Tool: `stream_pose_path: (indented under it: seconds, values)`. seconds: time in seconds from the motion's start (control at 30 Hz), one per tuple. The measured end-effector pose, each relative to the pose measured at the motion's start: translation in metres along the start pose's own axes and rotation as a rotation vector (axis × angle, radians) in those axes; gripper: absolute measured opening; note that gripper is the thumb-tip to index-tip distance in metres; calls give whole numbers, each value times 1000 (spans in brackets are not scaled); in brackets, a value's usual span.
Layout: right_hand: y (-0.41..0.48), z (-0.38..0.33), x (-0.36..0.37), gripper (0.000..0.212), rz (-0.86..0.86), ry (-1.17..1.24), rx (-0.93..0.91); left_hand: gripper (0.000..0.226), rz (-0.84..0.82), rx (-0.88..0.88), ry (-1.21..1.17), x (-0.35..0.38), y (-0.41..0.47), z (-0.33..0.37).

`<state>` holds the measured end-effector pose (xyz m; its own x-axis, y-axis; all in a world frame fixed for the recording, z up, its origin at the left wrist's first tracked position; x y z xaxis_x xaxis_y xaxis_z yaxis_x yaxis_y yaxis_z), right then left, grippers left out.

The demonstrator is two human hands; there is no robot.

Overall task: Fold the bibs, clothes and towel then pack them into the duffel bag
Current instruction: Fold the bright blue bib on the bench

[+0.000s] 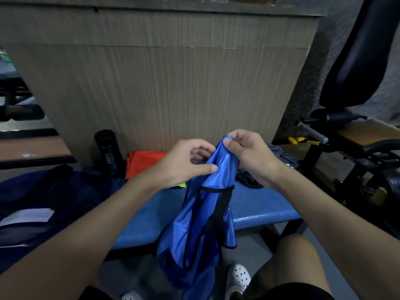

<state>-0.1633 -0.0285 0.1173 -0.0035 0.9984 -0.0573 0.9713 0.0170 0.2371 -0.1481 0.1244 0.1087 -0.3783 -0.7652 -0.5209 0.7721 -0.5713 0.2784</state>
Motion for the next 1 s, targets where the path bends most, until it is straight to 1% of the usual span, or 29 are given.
stream_pose_path:
  seconds: [0.1,0.17,0.23,0.27,0.3,0.33,0.37,0.43,0.5,0.53,0.6,0.67,0.77,0.83,0.87,0.97,1.0]
  values:
    - [2,-1,-9,18,53,64,0,18,31,-48,-51,7,2,-5]
    - [3,1,-18,18,91,51,13,16,101,-55,-39,7,5,-4]
    - [5,3,-28,12,154,-106,15,19,236,-66,-45,-1,10,0]
    - [6,3,-32,5,177,-212,7,19,307,-70,-54,-7,12,4]
    - [6,2,-33,3,184,-291,-16,18,365,-71,-55,-13,15,9]
    - [5,0,-32,11,180,-323,-65,15,402,-66,-44,-17,18,14]
    - [2,-5,-28,16,161,-310,-130,11,419,-58,-24,-20,21,19]
    - [-4,-13,-17,23,78,-281,-225,12,442,-40,15,-23,27,28]
    - [-8,-10,-5,28,-61,-360,-214,16,467,-28,28,-26,32,33]
    - [-8,-5,0,27,-114,-408,-194,18,471,-25,25,-27,34,35]
    - [-6,3,3,17,-135,-463,-181,21,460,-34,11,-28,38,33]
    - [-3,6,0,16,-99,-441,-183,22,459,-45,-4,-31,39,27]
    - [-2,-1,-6,18,-5,-358,-177,15,443,-44,-36,-37,34,19]
    - [0,-8,-9,19,69,-249,-166,9,374,-19,-19,-38,29,19]
    - [2,-11,-10,19,102,-196,-163,5,314,-12,-14,-36,26,19]
    - [7,-17,-10,20,161,-103,-143,44,94,-8,32,-23,14,14]
    - [9,-18,-9,19,167,-84,-134,51,34,1,76,-16,9,11]
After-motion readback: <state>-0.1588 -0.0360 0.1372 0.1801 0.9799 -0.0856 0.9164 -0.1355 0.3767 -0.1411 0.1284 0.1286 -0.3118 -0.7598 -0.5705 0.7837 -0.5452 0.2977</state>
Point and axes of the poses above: each hand's wrist, its own y-axis towards the middle knuckle, its own x-axis out of the palm, z = x × y, the point moved 6 cm from there along y, towards the middle knuckle, and after that the axes turned 5 degrees about y, right-handed, at the moved point
